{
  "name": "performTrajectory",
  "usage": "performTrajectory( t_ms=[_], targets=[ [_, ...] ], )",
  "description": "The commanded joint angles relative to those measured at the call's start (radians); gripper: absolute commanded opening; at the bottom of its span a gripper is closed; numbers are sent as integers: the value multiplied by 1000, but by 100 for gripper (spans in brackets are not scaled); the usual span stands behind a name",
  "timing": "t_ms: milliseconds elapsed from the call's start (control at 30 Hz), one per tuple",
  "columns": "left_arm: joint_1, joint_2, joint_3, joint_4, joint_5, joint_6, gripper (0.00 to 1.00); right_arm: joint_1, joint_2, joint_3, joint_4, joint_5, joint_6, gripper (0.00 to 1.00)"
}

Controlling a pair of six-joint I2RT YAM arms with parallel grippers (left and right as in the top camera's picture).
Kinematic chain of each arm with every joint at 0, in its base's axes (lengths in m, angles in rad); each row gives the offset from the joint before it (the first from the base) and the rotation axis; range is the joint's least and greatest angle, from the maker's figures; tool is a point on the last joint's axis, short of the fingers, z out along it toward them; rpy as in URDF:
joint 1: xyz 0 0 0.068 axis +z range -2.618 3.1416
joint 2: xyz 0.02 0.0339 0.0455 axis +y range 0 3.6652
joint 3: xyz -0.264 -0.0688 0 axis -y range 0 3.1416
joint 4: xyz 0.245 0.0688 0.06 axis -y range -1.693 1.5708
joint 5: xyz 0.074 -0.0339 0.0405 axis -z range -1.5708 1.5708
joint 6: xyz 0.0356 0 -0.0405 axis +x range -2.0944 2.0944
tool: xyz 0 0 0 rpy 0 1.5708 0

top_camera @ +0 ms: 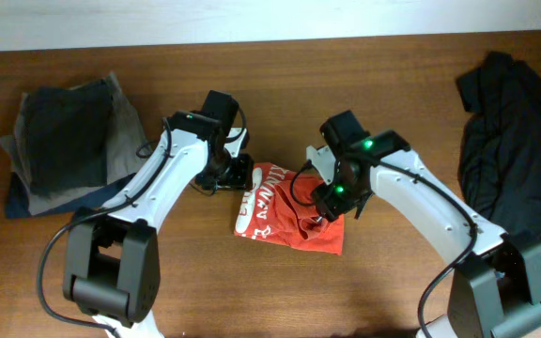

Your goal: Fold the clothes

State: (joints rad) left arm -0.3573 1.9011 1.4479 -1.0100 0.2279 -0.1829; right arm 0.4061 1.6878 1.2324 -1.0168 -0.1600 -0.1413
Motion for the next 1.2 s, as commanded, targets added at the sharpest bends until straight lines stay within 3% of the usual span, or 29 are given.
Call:
performTrajectory(
  t_ms=[0,200,267,333,467,567,667,800,1067,1167],
  targets=[
    [-18,25,-7,7,43,13,57,13,3,-62,49,74,-12,57],
    [-47,51,-7,27,43,13,56,13,3,-90,113,136,-12,56],
    [-56,72,-7,33,42,13,56,13,3,-90,121,148,-8,47],
    [-64,96,-7,33,42,13,56,13,3,-91,130,150,9,30],
    [-76,116,-7,34,42,13,57,6,3,-91,158,182,85,13],
    [-77,125,-7,33,42,13,57,-17,3,-91,170,265,185,5],
    [-77,126,-7,32,42,13,56,-53,3,-91,171,253,202,5],
    [-77,126,-7,34,42,13,57,-79,1,-90,134,57,120,9],
    [-77,126,-7,33,42,13,56,-131,2,-88,230,154,222,4],
    [-77,126,-7,33,42,13,56,-197,2,-87,274,191,337,4]
  ],
)
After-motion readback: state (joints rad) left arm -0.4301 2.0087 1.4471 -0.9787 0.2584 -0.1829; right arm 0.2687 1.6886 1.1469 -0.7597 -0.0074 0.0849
